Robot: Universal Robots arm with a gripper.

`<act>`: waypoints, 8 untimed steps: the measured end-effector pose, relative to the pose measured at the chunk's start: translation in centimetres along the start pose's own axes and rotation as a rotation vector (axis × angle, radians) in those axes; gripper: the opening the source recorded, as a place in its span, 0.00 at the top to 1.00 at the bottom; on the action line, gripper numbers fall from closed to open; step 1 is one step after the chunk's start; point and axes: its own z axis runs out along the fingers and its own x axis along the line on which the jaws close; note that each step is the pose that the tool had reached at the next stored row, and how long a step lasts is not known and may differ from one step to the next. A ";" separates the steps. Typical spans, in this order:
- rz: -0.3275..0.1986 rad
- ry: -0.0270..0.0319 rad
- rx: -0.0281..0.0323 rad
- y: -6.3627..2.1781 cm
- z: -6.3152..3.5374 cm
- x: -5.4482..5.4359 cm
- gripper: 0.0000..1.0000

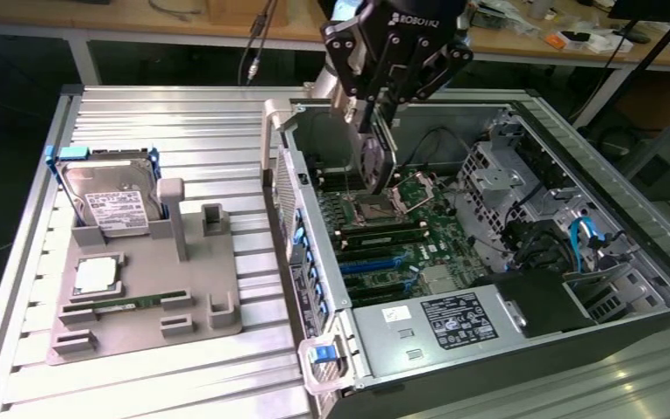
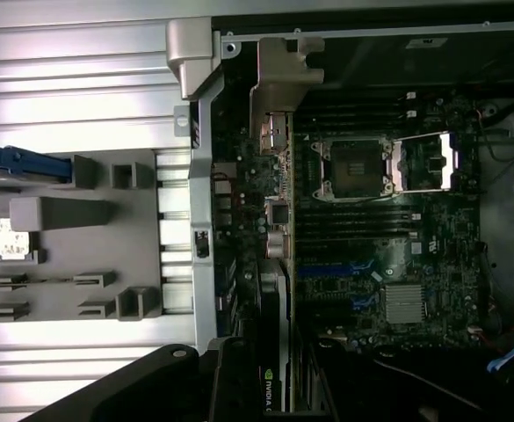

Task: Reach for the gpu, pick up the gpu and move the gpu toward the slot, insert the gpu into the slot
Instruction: 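Pick up the gpu and move the gpu toward the slot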

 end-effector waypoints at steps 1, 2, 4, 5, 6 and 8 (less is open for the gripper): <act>0.000 -0.0002 -0.0001 0.01 0.01 -0.3 0.73; 0.000 -0.0003 0.0000 0.02 0.02 -0.5 0.73; 0.000 -0.0007 0.0000 0.04 0.06 -1.1 0.73; 0.000 -0.0008 -0.0001 0.05 0.07 -1.3 0.73; 0.000 -0.0009 -0.0001 0.06 0.09 -1.5 0.73; 0.000 -0.0012 -0.0002 0.08 0.14 -2.0 0.73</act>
